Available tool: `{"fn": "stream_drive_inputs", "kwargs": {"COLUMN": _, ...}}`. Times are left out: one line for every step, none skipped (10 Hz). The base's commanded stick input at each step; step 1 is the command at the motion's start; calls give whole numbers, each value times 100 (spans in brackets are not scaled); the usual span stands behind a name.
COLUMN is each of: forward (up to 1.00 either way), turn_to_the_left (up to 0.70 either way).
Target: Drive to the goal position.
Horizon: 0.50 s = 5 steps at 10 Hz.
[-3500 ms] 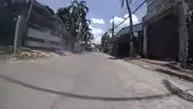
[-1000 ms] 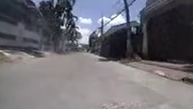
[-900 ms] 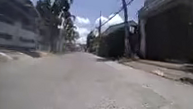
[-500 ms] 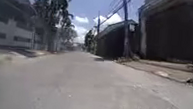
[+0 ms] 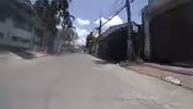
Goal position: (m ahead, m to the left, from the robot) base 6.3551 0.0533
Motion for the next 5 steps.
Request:
{"fn": "stream_drive_inputs", "kwargs": {"forward": 85, "turn_to_the_left": 0}}
{"fn": "stream_drive_inputs", "kwargs": {"forward": 85, "turn_to_the_left": 0}}
{"fn": "stream_drive_inputs", "kwargs": {"forward": 85, "turn_to_the_left": 0}}
{"fn": "stream_drive_inputs", "kwargs": {"forward": 85, "turn_to_the_left": 0}}
{"fn": "stream_drive_inputs", "kwargs": {"forward": 85, "turn_to_the_left": 0}}
